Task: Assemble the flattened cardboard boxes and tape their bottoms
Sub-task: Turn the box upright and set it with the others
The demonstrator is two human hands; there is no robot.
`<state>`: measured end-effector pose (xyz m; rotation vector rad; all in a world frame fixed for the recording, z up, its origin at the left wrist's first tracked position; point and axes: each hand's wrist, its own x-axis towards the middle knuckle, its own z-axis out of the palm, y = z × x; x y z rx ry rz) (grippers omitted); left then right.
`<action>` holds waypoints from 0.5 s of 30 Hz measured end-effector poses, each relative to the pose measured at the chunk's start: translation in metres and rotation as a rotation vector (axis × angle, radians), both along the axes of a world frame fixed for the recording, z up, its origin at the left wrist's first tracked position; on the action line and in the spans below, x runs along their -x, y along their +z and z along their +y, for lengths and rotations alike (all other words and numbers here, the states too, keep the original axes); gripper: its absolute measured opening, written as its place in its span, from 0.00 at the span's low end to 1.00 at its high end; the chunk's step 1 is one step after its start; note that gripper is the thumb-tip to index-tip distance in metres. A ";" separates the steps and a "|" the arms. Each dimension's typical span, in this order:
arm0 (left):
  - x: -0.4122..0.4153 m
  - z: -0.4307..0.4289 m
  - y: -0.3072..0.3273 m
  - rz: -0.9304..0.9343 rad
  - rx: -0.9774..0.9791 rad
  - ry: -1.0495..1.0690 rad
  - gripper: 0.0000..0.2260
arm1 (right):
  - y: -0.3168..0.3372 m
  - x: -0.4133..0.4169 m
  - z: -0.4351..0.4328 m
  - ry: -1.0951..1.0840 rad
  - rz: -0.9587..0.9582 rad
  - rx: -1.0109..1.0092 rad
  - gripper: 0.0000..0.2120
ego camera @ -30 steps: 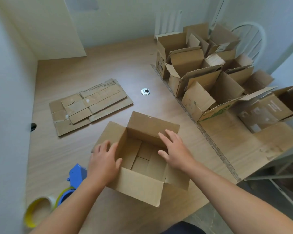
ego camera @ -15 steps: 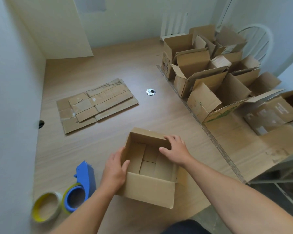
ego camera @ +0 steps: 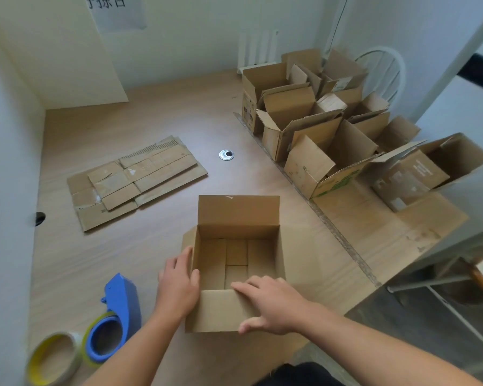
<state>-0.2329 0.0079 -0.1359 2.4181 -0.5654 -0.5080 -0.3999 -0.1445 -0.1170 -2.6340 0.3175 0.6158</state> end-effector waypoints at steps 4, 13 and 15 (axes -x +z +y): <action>0.008 -0.008 0.006 -0.011 -0.028 -0.008 0.27 | -0.003 0.007 0.000 0.051 -0.071 0.129 0.37; 0.025 -0.042 0.018 -0.191 -0.169 -0.108 0.28 | 0.006 0.043 -0.055 0.089 -0.123 0.251 0.33; 0.033 -0.058 0.020 -0.158 -0.167 -0.093 0.29 | 0.009 0.056 -0.072 0.105 -0.104 0.233 0.34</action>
